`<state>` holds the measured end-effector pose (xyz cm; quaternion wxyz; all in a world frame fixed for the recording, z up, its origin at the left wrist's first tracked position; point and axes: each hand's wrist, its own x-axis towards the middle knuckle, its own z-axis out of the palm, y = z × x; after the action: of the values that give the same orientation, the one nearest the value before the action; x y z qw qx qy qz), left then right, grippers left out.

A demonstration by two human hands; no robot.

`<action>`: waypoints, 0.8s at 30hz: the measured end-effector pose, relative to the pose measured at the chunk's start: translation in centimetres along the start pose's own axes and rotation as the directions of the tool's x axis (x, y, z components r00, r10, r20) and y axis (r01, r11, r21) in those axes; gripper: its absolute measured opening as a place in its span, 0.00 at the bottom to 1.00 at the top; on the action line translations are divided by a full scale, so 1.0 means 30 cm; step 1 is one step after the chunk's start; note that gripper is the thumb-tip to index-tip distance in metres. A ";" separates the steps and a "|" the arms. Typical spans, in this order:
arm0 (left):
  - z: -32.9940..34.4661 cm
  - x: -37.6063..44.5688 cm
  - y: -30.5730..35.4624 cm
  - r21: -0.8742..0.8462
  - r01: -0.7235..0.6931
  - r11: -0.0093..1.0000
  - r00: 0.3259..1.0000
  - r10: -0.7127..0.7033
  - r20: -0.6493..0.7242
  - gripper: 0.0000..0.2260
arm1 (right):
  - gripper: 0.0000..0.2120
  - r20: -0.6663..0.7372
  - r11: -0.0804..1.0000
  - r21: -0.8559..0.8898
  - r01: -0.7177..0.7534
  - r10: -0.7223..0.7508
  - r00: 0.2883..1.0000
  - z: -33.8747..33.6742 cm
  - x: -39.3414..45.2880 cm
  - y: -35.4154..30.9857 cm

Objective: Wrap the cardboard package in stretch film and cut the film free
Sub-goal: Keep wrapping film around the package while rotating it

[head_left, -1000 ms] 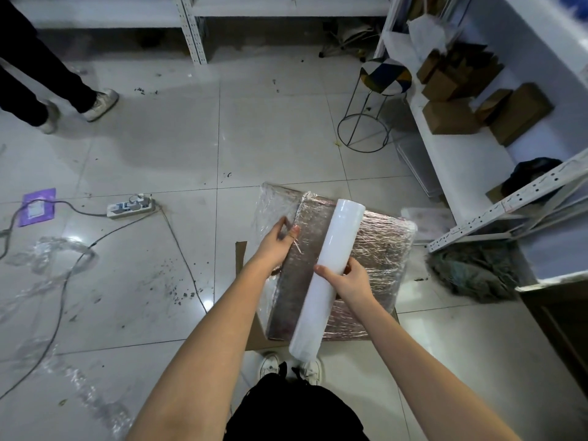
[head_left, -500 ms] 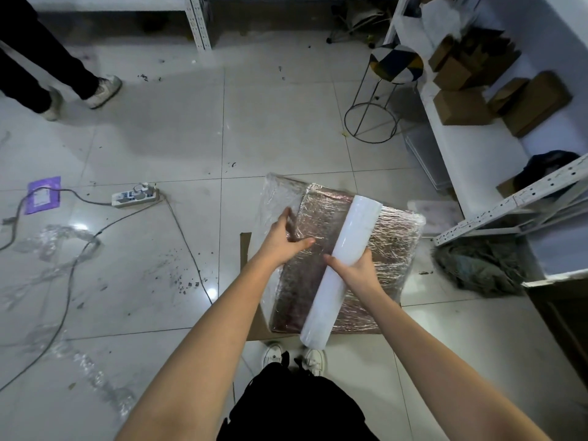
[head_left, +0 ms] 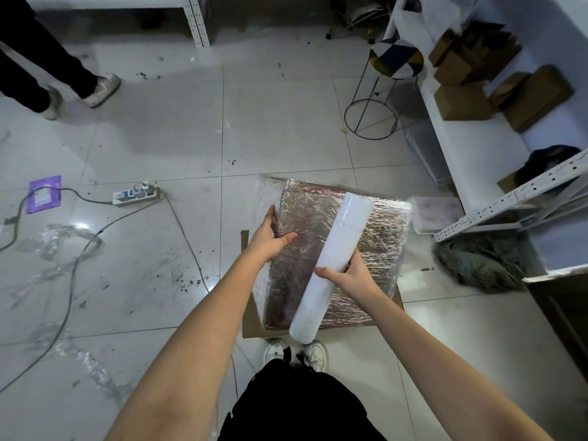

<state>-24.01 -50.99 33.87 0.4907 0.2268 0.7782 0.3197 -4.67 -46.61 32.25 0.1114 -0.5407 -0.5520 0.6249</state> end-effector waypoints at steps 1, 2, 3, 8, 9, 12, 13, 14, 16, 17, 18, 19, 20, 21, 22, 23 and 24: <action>-0.007 0.000 -0.006 -0.003 0.004 1.000 1.000 -0.004 0.000 0.41 | 0.39 0.000 1.000 -0.008 0.008 -0.008 1.000 0.000 -0.003 0.002; -0.013 0.000 -0.014 -0.007 0.007 1.000 1.000 -0.007 0.000 0.41 | 0.39 0.000 1.000 -0.012 0.011 -0.011 1.000 -0.002 -0.006 0.002; -0.019 0.001 -0.020 -0.012 0.010 1.000 1.000 -0.010 0.001 0.41 | 0.39 -0.008 1.000 -0.018 0.007 -0.007 1.000 -0.006 -0.005 0.003; -0.031 0.017 -0.044 -0.007 -0.003 1.000 1.000 0.003 -0.009 0.40 | 0.36 -0.138 0.993 -0.114 -0.006 -0.010 0.990 -0.044 0.014 0.002; -0.028 0.019 -0.049 -0.003 -0.003 1.000 1.000 0.003 -0.011 0.40 | 0.35 -0.180 0.990 -0.139 -0.020 -0.006 0.984 -0.049 0.020 0.007; -0.018 0.021 -0.056 0.002 -0.009 1.000 1.000 0.009 -0.018 0.40 | 0.38 -0.275 0.976 -0.211 -0.061 0.000 0.961 -0.052 0.034 0.007; -0.019 0.023 -0.058 0.005 -0.012 1.000 1.000 0.012 -0.022 0.40 | 0.40 -0.279 0.969 -0.234 -0.080 0.012 0.960 -0.051 0.040 0.005; -0.022 0.026 -0.061 0.006 -0.014 1.000 1.000 0.014 -0.022 0.40 | 0.43 -0.271 0.962 -0.256 -0.092 0.020 0.962 -0.049 0.044 0.000; -0.030 0.034 -0.070 0.008 -0.021 1.000 1.000 0.021 -0.023 0.40 | 0.46 -0.229 0.951 -0.290 -0.110 0.042 0.973 -0.045 0.050 -0.010; -0.033 0.036 -0.075 0.012 -0.020 1.000 0.999 0.020 -0.026 0.40 | 0.46 -0.209 0.947 -0.301 -0.114 0.052 0.977 -0.043 0.051 -0.012; -0.035 0.038 -0.081 0.016 -0.016 1.000 0.999 0.017 -0.029 0.40 | 0.46 -0.194 0.945 -0.305 -0.115 0.057 0.979 -0.042 0.051 -0.012; -0.036 0.039 -0.089 0.019 -0.016 1.000 0.999 0.017 -0.029 0.40 | 0.45 -0.183 0.947 -0.301 -0.110 0.056 0.982 -0.040 0.050 -0.010; -0.037 0.041 -0.096 0.020 -0.019 1.000 0.999 0.020 -0.026 0.40 | 0.44 -0.174 0.952 -0.289 -0.102 0.053 0.983 -0.040 0.051 -0.006; -0.038 0.041 -0.101 0.021 -0.027 0.999 0.999 0.028 -0.022 0.41 | 0.42 -0.166 0.958 -0.269 -0.099 0.055 0.985 -0.040 0.051 -0.003; -0.040 0.041 -0.103 0.023 -0.035 0.999 0.999 0.035 -0.018 0.41 | 0.38 -0.163 0.963 -0.249 -0.103 0.064 0.985 -0.042 0.052 -0.001; -0.043 0.039 -0.104 0.030 -0.044 0.999 0.999 0.044 -0.015 0.41 | 0.35 -0.160 0.966 -0.232 -0.109 0.073 0.984 -0.043 0.053 -0.001; -0.046 0.037 -0.105 0.053 -0.052 0.997 0.998 0.053 -0.021 0.41 | 0.33 -0.156 0.969 -0.218 -0.117 0.084 0.984 -0.045 0.056 -0.001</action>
<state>-25.84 -52.80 31.34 0.4672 0.2563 0.7856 0.3144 -4.27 -44.58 31.61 0.0573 -0.6215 -0.5818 0.5215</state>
